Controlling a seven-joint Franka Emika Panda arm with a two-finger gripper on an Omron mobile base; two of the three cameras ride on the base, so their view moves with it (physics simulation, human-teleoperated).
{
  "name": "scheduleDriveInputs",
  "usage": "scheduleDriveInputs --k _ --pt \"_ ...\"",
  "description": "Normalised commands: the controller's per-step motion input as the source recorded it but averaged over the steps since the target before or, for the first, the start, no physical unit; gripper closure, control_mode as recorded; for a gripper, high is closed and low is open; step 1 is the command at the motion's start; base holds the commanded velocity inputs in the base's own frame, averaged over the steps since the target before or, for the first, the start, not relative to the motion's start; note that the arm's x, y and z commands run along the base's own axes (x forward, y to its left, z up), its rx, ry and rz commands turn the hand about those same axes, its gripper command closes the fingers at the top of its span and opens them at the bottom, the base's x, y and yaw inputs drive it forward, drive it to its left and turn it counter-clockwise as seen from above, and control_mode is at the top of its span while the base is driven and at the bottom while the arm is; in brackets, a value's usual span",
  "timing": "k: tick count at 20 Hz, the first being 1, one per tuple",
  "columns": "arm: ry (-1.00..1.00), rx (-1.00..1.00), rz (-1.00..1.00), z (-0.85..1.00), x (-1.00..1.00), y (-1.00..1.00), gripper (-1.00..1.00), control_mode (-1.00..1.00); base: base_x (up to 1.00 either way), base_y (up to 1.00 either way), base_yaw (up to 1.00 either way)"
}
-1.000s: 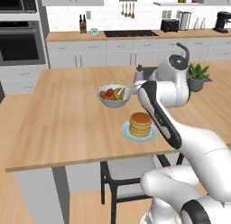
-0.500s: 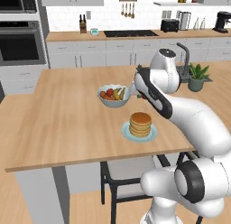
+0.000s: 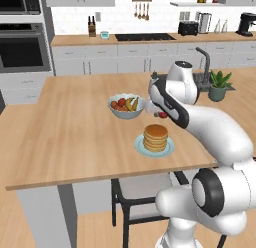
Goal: Take the strawberry from the fridge and place it on top of the pancake, located on the dining counter.
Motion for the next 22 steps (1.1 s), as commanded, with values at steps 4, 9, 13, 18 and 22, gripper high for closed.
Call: scheduleDriveInputs --k 4,9,13,18,22 --pt "0.13 0.0 0.0 -0.34 0.04 -0.08 1.0 -1.0 0.0 0.0 0.0" --pt "0.05 0.0 0.04 -0.23 0.53 -0.19 1.0 -1.0 0.0 0.0 0.0" --pt "0.12 0.0 0.05 -0.42 0.59 -0.06 1.0 -1.0 0.0 0.0 0.0" --pt "0.12 0.0 0.0 -0.37 0.32 0.0 1.0 -1.0 0.0 0.0 0.0" --pt "0.05 0.0 0.0 -0.27 0.1 0.0 1.0 -1.0 0.0 0.0 0.0"
